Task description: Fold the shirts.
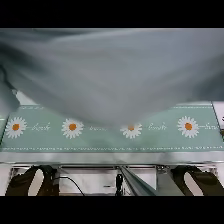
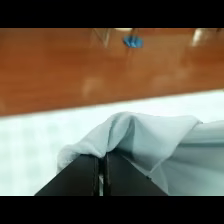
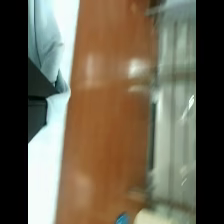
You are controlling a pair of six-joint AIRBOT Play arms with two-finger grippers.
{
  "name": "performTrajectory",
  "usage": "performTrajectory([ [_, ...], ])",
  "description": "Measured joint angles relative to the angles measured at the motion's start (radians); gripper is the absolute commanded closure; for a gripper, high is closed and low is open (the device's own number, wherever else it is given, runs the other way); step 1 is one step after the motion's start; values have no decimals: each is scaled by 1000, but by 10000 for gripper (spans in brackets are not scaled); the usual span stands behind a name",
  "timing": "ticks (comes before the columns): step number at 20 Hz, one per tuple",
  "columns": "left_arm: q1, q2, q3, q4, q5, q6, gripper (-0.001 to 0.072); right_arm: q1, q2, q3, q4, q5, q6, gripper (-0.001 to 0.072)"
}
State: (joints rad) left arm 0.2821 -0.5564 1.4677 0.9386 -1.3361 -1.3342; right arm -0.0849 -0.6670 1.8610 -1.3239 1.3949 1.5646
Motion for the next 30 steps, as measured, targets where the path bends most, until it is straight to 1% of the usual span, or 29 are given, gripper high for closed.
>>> performTrajectory([
  [2, -64, 68, -163, 78, -26, -40, 686, 0, 24, -104, -23, 10, 12, 689],
  [4, -111, 110, -355, 113, -51, -74, 686, 0, 17, -217, -23, -2, 18, 689],
  [7, -156, 127, -653, 88, -41, -92, 686, 0, -81, -362, 16, -37, -2, 689],
  [11, -184, 55, -957, -21, 114, -48, 686, 0, -331, -416, 117, -140, -37, 689],
  [13, -189, -25, -1035, -63, 197, -21, 685, 0, -474, -396, 175, -174, -43, 689],
  [15, -192, -122, -1067, -93, 265, 2, 680, 0, -603, -369, 238, -204, -46, 685],
  [16, -193, -175, -1071, -108, 286, 19, 555, -1, -660, -358, 263, -212, -37, 542],
  [17, -194, -222, -1068, -123, 303, 32, 180, -1, -705, -350, 284, -224, -25, 181],
  [18, -194, -268, -1055, -136, 309, 44, 5, -1, -745, -344, 301, -227, -17, 91],
  [20, -187, -340, -1007, -139, 307, 57, 4, -10, -796, -335, 320, -212, -11, 91],
  [22, -150, -387, -920, -87, 258, 64, 4, -42, -818, -322, 315, -151, -22, 92],
  [23, -114, -397, -868, -51, 229, 66, 5, -67, -818, -317, 293, -106, -32, 92],
  [25, -14, -397, -783, 5, 153, 66, 5, -136, -784, -339, 195, -3, -64, 92],
  [27, 84, -372, -772, 1, 87, 58, 6, -214, -712, -444, 110, 40, -66, 94],
  [29, 134, -347, -843, -87, 20, 71, 6, -288, -603, -635, 99, -1, -58, 94],
  [30, 138, -339, -900, -135, -3, 91, 6, -314, -539, -750, 130, -37, -69, 94],
])
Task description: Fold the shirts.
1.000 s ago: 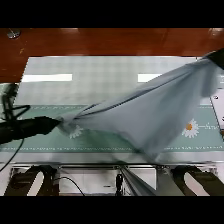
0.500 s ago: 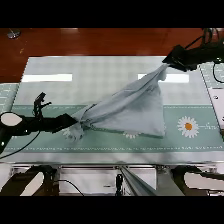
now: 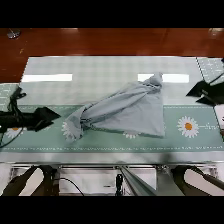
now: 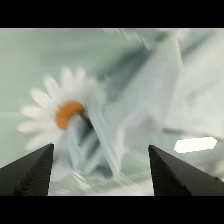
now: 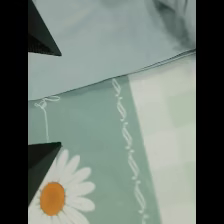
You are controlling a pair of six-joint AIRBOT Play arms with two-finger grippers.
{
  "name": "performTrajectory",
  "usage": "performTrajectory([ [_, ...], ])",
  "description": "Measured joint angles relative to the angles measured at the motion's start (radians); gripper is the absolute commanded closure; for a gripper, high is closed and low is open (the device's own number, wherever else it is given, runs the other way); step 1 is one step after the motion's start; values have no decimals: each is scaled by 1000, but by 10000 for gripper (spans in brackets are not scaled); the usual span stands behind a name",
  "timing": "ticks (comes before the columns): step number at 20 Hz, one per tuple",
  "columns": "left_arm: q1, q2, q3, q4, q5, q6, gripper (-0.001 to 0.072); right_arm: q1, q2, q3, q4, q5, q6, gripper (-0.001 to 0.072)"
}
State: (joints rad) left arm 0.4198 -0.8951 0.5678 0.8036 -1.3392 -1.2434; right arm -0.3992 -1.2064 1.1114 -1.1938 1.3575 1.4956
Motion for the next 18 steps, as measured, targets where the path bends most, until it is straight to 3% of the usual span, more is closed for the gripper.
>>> performTrajectory([
  [5, -160, 11, -243, -148, 51, 54, 7, -53, 211, -450, 134, -132, -72, 94],
  [9, -344, 11, -310, -251, 250, 71, 10, -63, 258, -588, 180, -168, -109, 94],
  [10, -378, 8, -315, -272, 302, 74, 40, -64, 263, -601, 182, -171, -114, 94],
  [11, -405, 2, -319, -286, 346, 74, 209, -65, 266, -612, 190, -177, -117, 94],
  [12, -427, -5, -320, -296, 389, 74, 518, -65, 269, -618, 193, -173, -120, 94],
  [13, -442, -13, -319, -305, 423, 73, 684, -66, 270, -624, 193, -171, -123, 94],
  [18, -475, -43, -291, -325, 499, 72, 686, -66, 274, -636, 191, -150, -127, 94],
])
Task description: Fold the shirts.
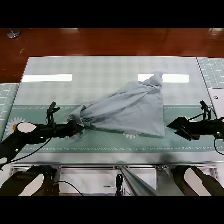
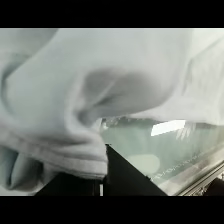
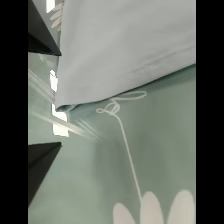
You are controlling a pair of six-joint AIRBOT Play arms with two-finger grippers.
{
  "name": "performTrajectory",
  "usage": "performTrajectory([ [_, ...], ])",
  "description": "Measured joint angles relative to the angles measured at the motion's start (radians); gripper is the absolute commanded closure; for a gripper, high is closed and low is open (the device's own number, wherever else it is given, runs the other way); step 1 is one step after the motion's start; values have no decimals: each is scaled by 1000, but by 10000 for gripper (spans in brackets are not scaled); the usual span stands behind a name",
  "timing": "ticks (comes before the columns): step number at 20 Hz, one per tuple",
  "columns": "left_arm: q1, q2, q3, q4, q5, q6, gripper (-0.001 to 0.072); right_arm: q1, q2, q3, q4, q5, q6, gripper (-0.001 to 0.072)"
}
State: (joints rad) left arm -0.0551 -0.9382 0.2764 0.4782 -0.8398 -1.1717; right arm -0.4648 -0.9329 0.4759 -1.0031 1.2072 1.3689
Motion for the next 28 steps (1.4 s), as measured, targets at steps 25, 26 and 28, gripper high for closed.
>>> performTrajectory([
  [25, 9, 0, 130, -5, -52, 13, 687, 368, -356, 355, 187, -38, -50, 690],
  [26, 22, 6, 201, -5, -61, 18, 686, 373, -352, 450, 171, -7, -39, 690],
  [28, 55, 20, 393, -6, -68, 24, 686, 377, -345, 705, 120, 49, 4, 690],
])
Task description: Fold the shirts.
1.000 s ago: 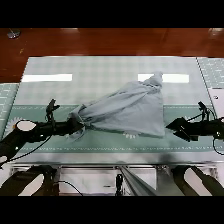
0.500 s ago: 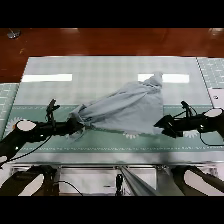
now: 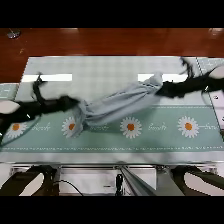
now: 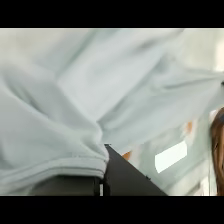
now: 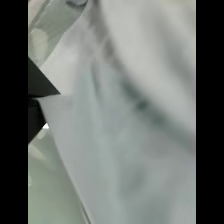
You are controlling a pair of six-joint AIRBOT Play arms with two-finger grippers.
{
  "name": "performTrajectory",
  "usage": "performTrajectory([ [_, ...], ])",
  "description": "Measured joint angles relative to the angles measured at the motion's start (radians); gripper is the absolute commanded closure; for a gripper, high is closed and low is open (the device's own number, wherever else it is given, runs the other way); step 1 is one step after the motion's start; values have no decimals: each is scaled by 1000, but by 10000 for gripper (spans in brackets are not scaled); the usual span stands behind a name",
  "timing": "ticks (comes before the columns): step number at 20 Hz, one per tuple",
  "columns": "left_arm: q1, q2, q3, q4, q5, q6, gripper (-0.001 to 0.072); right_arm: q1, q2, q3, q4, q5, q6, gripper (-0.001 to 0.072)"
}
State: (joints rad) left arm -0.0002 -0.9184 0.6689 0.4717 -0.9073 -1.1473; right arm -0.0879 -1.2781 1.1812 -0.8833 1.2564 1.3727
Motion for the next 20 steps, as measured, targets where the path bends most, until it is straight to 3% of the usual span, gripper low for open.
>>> performTrajectory([
  [5, 145, 13, 566, 11, 16, -40, 687, -40, 24, 703, -172, 122, 123, 689],
  [7, 230, 19, 755, 40, -11, -88, 687, -64, 79, 843, -200, 153, 141, 690],
  [14, 498, 144, 1085, 263, -234, -224, 687, -139, 431, 877, -281, 203, 158, 689],
  [17, 463, 244, 1113, 480, -286, -269, 687, -146, 544, 859, -352, 254, 172, 689],
  [20, 296, 337, 1100, 763, -351, -322, 687, -149, 607, 850, -412, 322, 183, 689],
])
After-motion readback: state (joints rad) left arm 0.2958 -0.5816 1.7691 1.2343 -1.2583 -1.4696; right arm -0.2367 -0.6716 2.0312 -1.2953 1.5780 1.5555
